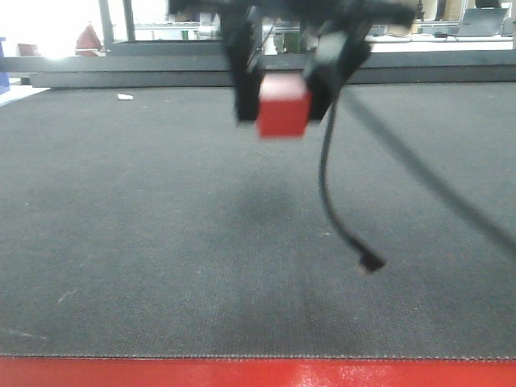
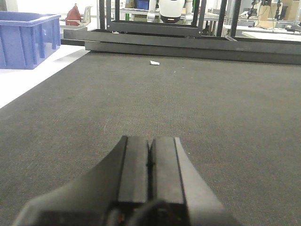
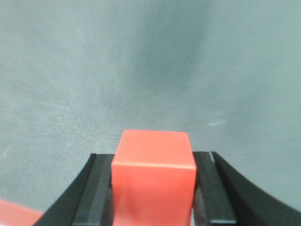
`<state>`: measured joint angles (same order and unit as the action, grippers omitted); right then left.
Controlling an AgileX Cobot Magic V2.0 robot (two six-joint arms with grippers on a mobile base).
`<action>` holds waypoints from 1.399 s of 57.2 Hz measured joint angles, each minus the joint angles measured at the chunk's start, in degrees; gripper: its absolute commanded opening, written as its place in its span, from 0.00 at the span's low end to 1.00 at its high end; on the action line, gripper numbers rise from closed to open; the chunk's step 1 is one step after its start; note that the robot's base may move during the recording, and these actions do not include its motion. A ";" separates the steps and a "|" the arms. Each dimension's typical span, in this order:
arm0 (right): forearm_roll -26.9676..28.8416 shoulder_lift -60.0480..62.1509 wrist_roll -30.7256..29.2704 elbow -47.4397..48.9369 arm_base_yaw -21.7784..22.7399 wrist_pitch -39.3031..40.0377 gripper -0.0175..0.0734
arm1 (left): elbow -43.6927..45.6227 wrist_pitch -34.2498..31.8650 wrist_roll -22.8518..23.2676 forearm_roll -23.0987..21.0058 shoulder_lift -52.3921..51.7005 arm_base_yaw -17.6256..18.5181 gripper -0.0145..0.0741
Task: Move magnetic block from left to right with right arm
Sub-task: 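Close the right gripper on the red cube and lift it, then hold the red cube raised in the right gripper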
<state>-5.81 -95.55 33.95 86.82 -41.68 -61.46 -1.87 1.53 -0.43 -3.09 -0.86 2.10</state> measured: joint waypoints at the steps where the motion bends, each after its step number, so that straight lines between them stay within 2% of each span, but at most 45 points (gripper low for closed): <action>1: -0.15 1.17 -0.35 -0.77 0.33 0.15 0.56 | 0.00 0.00 0.00 0.00 0.00 0.00 0.02; 18: -0.85 17.72 -11.32 -16.64 6.97 9.38 0.56 | 0.00 0.00 0.00 0.00 0.00 0.00 0.02; 41: -0.26 41.16 -23.18 -40.41 25.83 27.89 0.56 | 0.00 0.00 0.00 0.00 0.00 0.00 0.02; 53: 4.09 52.83 -30.45 -50.02 34.71 39.33 0.56 | 0.00 0.00 0.00 0.00 0.00 0.00 0.02; 60: 6.45 58.91 -32.54 -55.51 37.10 45.99 0.56 | 0.00 0.00 0.00 0.00 0.00 0.00 0.02; 67: 6.83 63.40 -33.16 -60.42 37.46 51.37 0.56 | 0.00 0.00 0.00 0.00 0.00 0.00 0.02; 80: 7.05 71.44 -33.30 -67.02 37.56 54.69 0.56 | 0.00 0.00 0.00 0.00 0.00 0.00 0.02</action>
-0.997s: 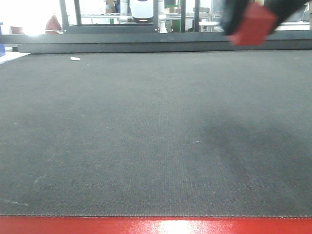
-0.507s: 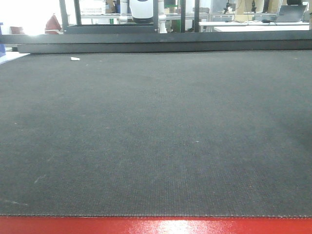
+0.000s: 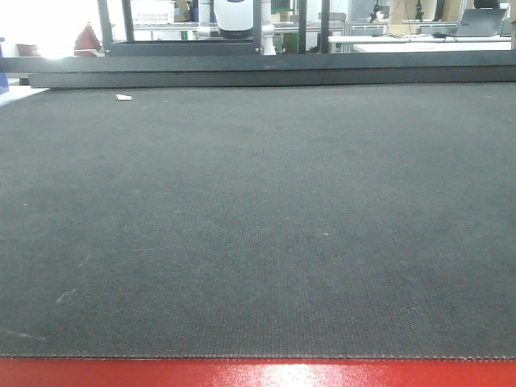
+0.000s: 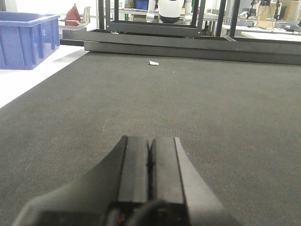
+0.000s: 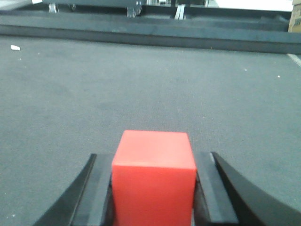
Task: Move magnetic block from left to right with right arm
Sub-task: 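Hold the red cube raised in the right gripper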
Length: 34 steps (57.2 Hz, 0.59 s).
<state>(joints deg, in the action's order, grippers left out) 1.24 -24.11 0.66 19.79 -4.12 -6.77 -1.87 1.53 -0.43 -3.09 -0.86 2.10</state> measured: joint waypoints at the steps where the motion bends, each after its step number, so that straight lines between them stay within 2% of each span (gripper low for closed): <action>1: 0.00 0.58 0.00 -0.28 0.00 0.00 0.56 | 0.00 0.00 0.00 0.00 0.00 0.00 0.02; 18: 0.00 11.69 0.00 -2.15 0.00 -0.65 0.56 | 0.00 0.00 0.00 0.00 0.00 0.00 0.02; 34: 0.00 13.34 0.00 -2.15 0.00 -0.78 0.56 | 0.00 0.00 0.00 0.00 0.00 0.00 0.02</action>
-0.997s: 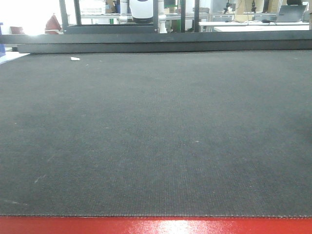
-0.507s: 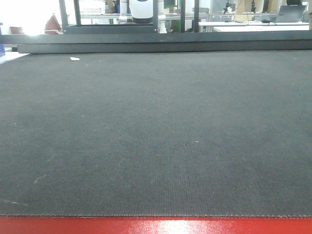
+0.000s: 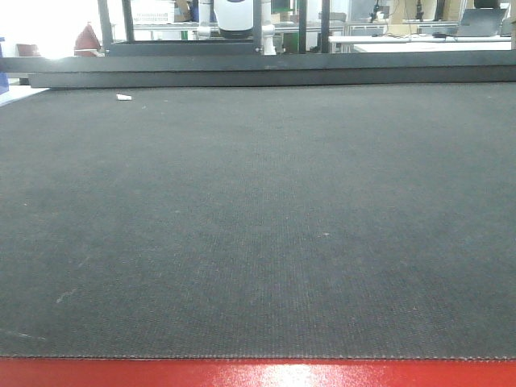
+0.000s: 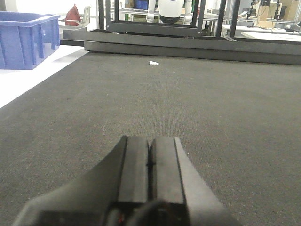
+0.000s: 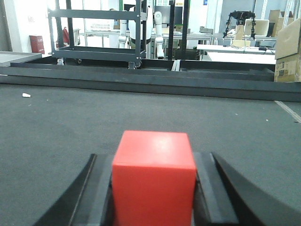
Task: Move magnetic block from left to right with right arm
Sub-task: 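Hold the red cube raised in the right gripper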
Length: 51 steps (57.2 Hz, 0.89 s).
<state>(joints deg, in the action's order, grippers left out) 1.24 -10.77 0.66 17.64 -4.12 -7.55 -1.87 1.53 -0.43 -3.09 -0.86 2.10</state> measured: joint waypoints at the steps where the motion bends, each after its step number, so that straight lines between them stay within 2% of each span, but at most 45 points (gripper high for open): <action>1: 0.00 0.00 0.00 0.00 0.00 0.00 0.56 | 0.00 0.00 0.00 0.00 0.00 0.00 0.02; 51: 0.00 0.00 -0.10 0.00 0.00 0.00 0.56 | 0.00 0.00 0.00 0.00 0.00 0.00 0.02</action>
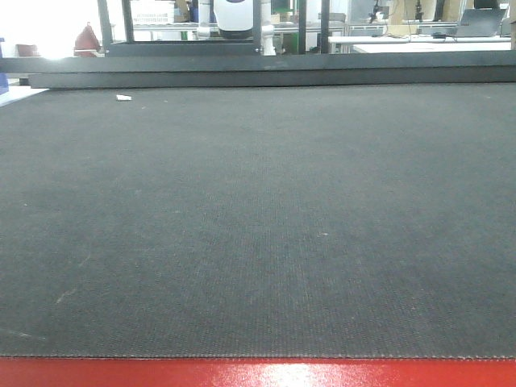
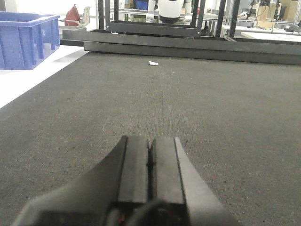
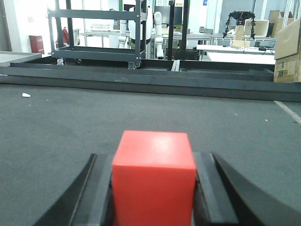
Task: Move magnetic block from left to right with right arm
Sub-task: 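Hold the red cube raised in the right gripper, then drive the base away from the table carrying the cube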
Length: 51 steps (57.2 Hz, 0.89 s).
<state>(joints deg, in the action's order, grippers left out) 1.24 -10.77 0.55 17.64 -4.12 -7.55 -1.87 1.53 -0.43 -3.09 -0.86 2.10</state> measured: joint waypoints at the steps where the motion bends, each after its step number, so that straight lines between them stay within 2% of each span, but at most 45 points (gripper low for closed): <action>1: 0.00 0.00 0.00 0.00 0.00 0.00 0.56 | 0.00 0.00 0.00 0.00 0.00 0.00 0.02; 51: 0.00 0.00 0.00 0.00 0.00 0.00 0.56 | 0.00 0.00 0.00 0.00 0.00 0.00 0.02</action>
<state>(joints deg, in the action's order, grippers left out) 1.24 -10.77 0.55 17.64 -4.12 -7.55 -1.87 1.53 -0.43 -3.09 -0.86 2.10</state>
